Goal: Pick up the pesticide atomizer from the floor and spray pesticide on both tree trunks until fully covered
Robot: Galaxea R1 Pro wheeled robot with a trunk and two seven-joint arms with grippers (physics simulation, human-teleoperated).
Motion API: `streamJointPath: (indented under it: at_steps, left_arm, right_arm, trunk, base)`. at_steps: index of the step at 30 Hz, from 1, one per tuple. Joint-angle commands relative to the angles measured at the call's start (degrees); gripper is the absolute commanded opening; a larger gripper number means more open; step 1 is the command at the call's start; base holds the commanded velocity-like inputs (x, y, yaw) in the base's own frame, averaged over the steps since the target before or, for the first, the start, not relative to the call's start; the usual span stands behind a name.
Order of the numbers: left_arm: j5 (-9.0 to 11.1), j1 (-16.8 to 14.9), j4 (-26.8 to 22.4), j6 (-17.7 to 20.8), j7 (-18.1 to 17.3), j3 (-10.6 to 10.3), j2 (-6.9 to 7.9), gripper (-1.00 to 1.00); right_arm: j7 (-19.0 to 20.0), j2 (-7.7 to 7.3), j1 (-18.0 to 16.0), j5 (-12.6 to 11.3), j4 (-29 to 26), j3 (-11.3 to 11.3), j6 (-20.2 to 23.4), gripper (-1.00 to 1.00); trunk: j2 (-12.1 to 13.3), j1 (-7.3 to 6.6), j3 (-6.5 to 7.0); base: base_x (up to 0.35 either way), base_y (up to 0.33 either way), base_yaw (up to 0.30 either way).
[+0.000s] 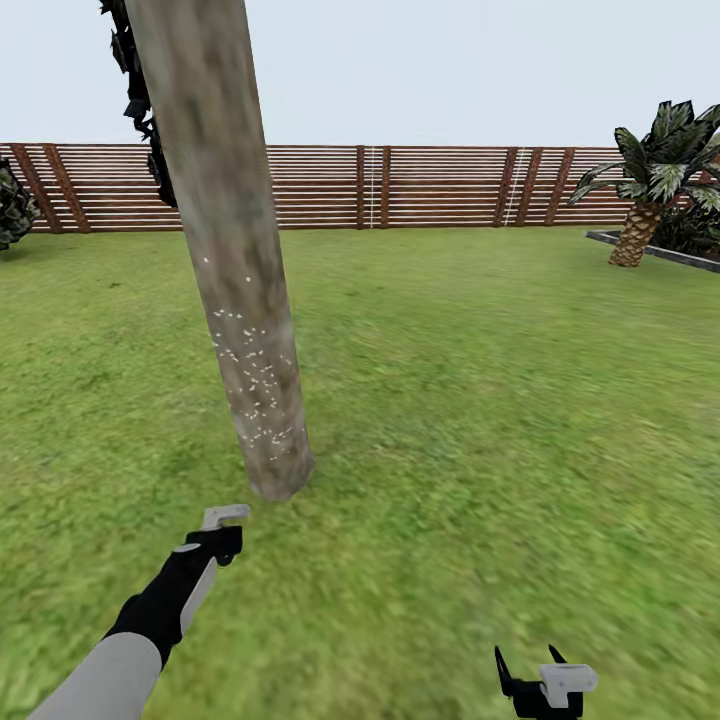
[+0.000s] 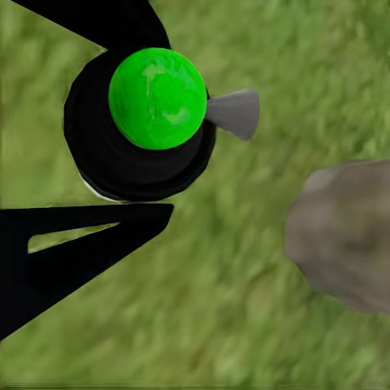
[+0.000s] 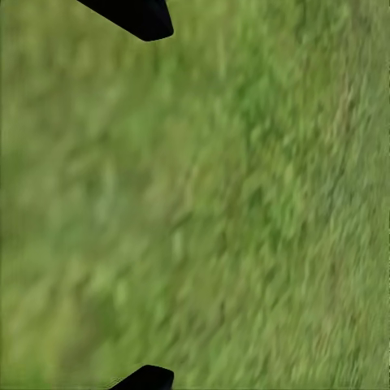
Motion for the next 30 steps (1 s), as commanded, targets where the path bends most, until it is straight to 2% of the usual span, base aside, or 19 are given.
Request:
streamJointPath:
  at_steps: [1,7,10,14,30]
  left_arm:
    - [0.01,0.00,-0.19,0.06,0.01,0.06,0.00,-1.00]
    - [0.14,0.00,0.02,-0.01,0.02,-0.02,-1.07,-1.00]
    - [0.25,0.00,0.15,-2.83,0.18,-0.02,-1.39,-1.00]
    - [0.30,0.00,0.17,-3.17,0.19,-0.02,-1.50,-1.00]
    - [0.16,0.00,0.24,-3.28,0.20,-0.02,-1.93,-1.00]
  right_arm:
    - [0.01,0.00,0.00,0.00,0.00,0.00,0.00,1.00]
    - [-0.02,0.00,0.00,0.00,-0.01,0.04,0.00,1.00]
    - [-0.02,0.06,0.00,0.00,0.00,0.08,0.00,1.00]
    - [-0.04,0.09,0.00,0.00,0.00,0.08,0.00,1.00]
    - [-0.04,0.09,0.00,0.00,0.00,0.08,0.00,1.00]
  trunk:
    - [0.00,0.00,0.00]
    - [0.00,0.00,0.00]
    - [0.00,0.00,0.00]
    - [0.00,0.00,0.00]
    - [0.00,0.00,0.00]
  base:
    - [0.201,-0.136,0.000]
    - [0.238,-0.158,0.000]
    - [0.146,-0.237,0.000]
    - [0.043,-0.267,0.037]
    - [0.001,-0.274,0.258]
